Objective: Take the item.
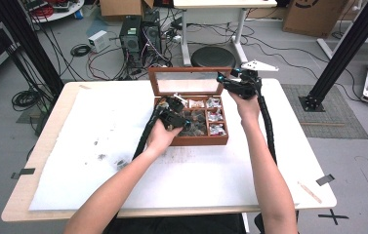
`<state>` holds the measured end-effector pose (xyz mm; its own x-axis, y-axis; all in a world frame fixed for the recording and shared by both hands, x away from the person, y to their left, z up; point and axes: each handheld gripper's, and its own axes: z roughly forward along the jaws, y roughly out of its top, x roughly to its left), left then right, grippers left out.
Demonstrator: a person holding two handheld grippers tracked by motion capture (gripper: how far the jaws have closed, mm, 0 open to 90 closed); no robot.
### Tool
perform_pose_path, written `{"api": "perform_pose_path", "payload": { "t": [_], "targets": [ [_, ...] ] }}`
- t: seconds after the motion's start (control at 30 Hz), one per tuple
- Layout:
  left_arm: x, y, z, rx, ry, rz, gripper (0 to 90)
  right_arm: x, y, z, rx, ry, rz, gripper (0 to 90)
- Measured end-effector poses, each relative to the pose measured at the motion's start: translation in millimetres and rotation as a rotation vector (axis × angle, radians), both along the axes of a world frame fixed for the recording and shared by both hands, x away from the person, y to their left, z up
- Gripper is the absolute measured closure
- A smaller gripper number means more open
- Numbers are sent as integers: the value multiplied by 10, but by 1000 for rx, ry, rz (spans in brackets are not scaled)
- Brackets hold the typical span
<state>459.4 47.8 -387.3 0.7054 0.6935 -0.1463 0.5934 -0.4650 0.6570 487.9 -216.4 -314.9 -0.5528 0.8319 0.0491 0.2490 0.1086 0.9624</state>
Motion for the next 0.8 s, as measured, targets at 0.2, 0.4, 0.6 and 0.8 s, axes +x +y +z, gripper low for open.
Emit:
{"api": "perform_pose_path", "payload": {
  "t": [0.2,0.4,0.6,0.8],
  "targets": [
    [-24,48,72,-34,-19,-6,895,1,-1,-1,0,-1,1,451],
    [-73,169,201,-77,-35,-18,895,-2,0,1,-2,0,0,452],
    [-148,275,331,-146,-42,-58,895,1,1,-1,-2,-2,-1,452],
    [-122,285,330,-156,-54,-51,754,7,5,-4,0,-4,-6,456]
  ]
}}
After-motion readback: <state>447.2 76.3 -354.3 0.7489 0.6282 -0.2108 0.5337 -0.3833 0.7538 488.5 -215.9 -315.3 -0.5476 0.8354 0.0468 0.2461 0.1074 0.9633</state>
